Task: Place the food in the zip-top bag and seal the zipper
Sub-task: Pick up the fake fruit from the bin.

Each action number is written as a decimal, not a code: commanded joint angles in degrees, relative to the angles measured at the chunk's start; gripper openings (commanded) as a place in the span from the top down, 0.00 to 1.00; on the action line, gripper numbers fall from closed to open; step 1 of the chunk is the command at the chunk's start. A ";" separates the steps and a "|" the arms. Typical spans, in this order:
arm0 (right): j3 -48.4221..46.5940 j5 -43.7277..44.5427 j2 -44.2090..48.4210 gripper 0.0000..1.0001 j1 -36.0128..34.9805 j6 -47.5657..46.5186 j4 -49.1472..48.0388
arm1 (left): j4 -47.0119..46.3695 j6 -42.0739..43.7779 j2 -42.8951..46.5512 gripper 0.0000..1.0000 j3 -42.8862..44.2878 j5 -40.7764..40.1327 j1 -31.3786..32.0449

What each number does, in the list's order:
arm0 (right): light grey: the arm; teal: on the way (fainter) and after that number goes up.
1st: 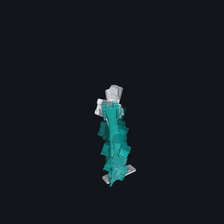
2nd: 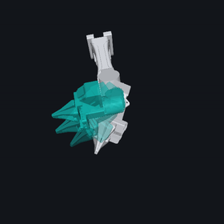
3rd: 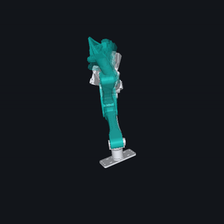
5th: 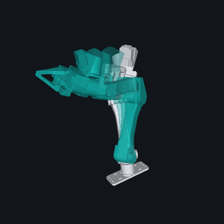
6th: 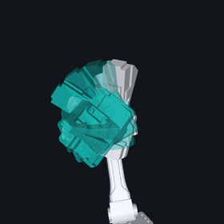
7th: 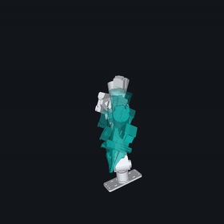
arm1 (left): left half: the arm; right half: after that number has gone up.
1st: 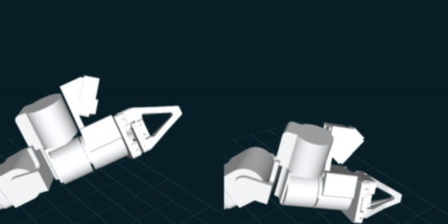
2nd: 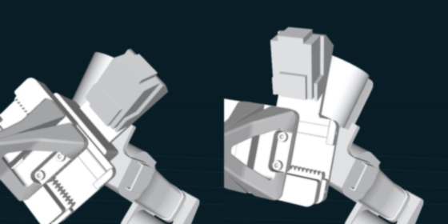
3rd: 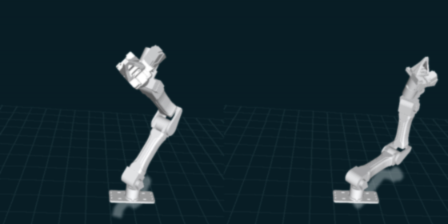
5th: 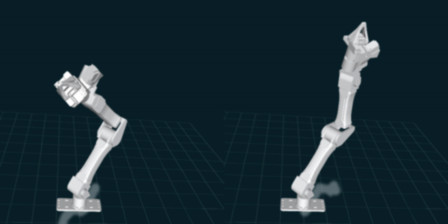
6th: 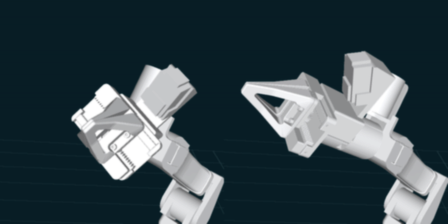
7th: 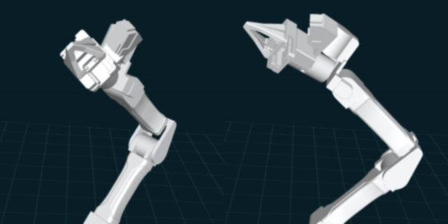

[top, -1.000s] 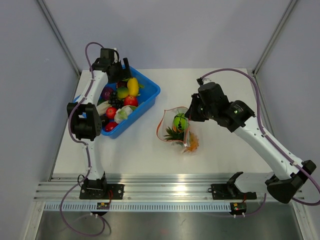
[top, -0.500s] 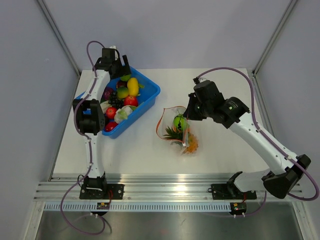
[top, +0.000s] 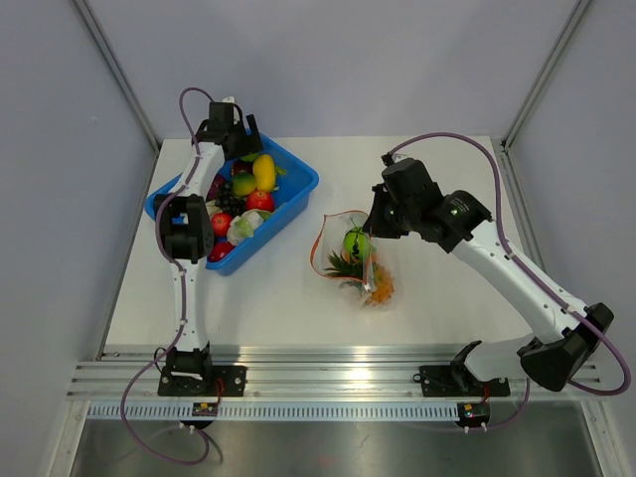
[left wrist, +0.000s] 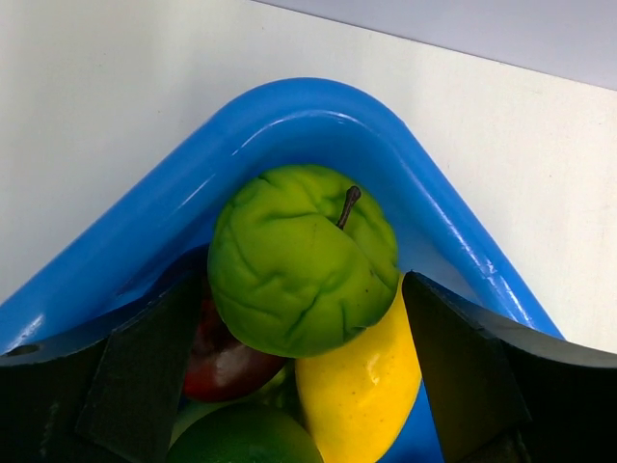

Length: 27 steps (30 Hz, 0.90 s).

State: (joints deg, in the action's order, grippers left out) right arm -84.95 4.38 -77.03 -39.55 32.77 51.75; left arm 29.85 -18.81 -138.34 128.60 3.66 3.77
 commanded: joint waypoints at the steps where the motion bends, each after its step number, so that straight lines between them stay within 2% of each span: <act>1: -2.42 -0.25 -0.22 1.00 -0.35 0.01 -1.38 | -4.53 -0.62 0.09 0.14 2.98 -0.32 -0.25; 4: -2.50 -0.25 -0.31 1.00 -0.35 0.10 -1.38 | -4.53 -0.35 0.18 0.23 2.98 -0.41 -0.25; 8: -2.33 -0.25 -0.22 1.00 -0.35 0.27 -1.47 | -4.27 0.00 0.62 0.41 2.63 -0.24 -0.25; 12: -1.89 -0.51 0.04 1.00 -0.35 0.62 -1.82 | -4.53 0.44 2.46 0.56 1.05 0.73 -0.17; 15: -1.28 -0.78 0.48 1.00 -0.35 0.89 -2.09 | -5.32 0.70 6.23 0.62 -2.54 0.73 -0.17; 18: -0.57 -0.95 0.92 1.00 -0.26 1.15 -2.53 | -6.72 1.75 11.94 0.64 -6.76 0.30 0.10; 24: 0.48 -1.74 1.36 1.00 -0.35 1.15 -3.67 | -2.26 5.00 22.05 0.73 -9.93 0.03 1.33; 27: 1.80 -2.45 1.62 1.00 -0.26 1.41 -5.42 | -1.72 5.89 30.13 0.81 -16.69 0.21 2.64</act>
State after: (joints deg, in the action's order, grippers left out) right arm -84.14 3.31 -77.34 -39.55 33.50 50.24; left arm 28.97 -15.42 -118.50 115.26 3.86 4.97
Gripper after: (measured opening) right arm 0.011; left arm 0.670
